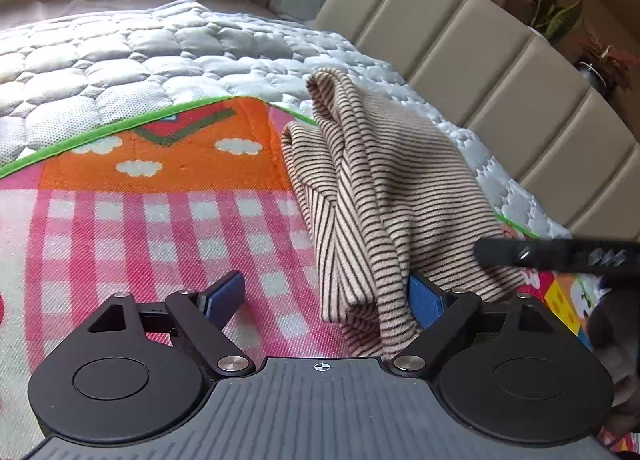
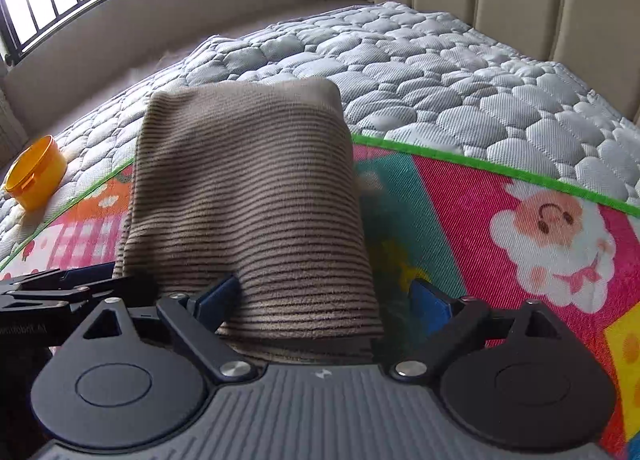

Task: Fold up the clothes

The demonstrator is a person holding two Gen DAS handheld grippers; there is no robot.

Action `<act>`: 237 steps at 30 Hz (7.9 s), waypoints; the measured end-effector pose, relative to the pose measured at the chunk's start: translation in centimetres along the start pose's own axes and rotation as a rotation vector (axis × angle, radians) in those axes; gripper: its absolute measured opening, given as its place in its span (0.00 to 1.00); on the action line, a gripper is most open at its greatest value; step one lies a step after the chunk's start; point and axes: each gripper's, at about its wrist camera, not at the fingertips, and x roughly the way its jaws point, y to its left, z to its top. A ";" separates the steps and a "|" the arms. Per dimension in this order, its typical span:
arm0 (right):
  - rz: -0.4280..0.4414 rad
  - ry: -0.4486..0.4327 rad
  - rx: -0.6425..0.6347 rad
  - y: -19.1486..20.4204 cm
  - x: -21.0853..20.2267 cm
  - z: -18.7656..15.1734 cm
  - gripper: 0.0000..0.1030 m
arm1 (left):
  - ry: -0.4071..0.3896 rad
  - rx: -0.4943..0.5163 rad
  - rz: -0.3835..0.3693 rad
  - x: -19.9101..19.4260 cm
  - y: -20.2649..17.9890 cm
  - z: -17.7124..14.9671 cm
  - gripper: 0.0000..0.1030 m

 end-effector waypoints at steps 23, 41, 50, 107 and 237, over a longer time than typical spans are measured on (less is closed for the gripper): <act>-0.087 -0.126 -0.320 6.9 1.9 5.3 1.00 | -0.006 0.021 0.002 0.0 0.1 0.1 0.91; 0.076 -0.072 0.077 0.0 1.1 -1.3 0.98 | -0.066 -0.032 0.013 -1.2 1.1 1.1 0.84; -0.014 -0.225 -0.093 1.6 -0.6 -2.5 0.99 | -0.154 0.075 -0.056 -3.7 -2.0 4.2 0.81; -0.029 -0.323 -0.138 -0.3 -17.4 -15.6 1.00 | -0.248 0.211 0.414 -16.3 -15.4 -15.7 1.00; 0.625 -0.145 -0.765 8.4 -11.0 -23.7 1.00 | -0.529 -0.373 0.199 -25.3 -9.5 -9.7 1.00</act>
